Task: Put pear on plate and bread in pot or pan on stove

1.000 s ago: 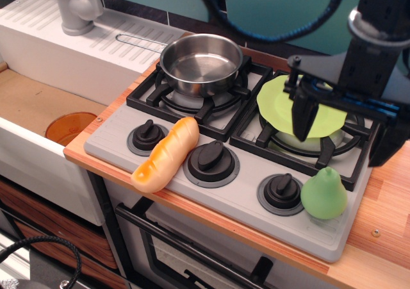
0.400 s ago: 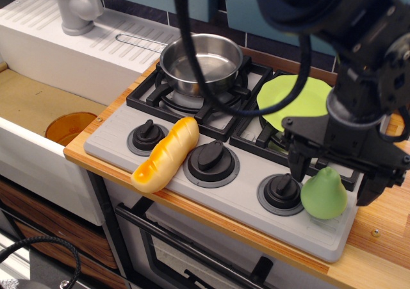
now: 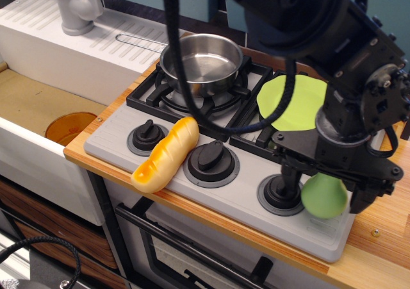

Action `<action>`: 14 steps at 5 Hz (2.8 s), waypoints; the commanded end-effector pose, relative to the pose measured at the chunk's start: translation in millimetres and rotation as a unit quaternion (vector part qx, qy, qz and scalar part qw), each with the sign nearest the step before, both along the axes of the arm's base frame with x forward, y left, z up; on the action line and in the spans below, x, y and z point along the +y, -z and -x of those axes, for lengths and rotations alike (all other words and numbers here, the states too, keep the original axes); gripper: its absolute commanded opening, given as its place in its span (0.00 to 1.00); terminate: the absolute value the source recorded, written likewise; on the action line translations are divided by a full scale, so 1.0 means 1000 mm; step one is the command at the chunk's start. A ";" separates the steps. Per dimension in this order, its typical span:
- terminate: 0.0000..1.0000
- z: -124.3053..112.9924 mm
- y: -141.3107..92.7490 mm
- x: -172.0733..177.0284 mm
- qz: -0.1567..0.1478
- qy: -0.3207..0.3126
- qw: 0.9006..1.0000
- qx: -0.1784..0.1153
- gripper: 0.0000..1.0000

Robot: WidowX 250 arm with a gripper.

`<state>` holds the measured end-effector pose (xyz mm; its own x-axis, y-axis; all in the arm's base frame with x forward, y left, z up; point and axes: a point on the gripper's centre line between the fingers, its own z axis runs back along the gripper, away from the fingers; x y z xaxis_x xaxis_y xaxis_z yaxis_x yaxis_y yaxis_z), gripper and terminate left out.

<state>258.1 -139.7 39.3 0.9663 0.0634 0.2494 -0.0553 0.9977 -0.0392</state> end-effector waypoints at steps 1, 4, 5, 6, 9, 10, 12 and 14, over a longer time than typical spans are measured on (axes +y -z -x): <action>0.00 -0.004 0.004 -0.010 0.007 -0.001 1.000 -0.020 1.00; 0.00 -0.011 0.001 -0.014 0.006 0.004 1.000 -0.018 0.00; 0.00 -0.006 -0.016 -0.013 0.000 0.005 1.000 -0.003 0.00; 0.00 -0.010 -0.046 -0.006 -0.015 0.006 1.000 0.018 0.00; 0.00 -0.092 -0.087 0.041 -0.038 0.071 0.996 0.037 0.00; 0.00 -0.112 -0.077 0.044 -0.033 0.074 0.996 0.036 0.00; 0.00 -0.112 -0.041 0.043 -0.016 0.068 0.997 0.012 0.00; 0.00 -0.086 -0.013 0.031 -0.010 0.049 0.999 -0.010 0.00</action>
<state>336.6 -106.4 41.5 0.9709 -0.0417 0.2359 0.0456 0.9989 -0.0112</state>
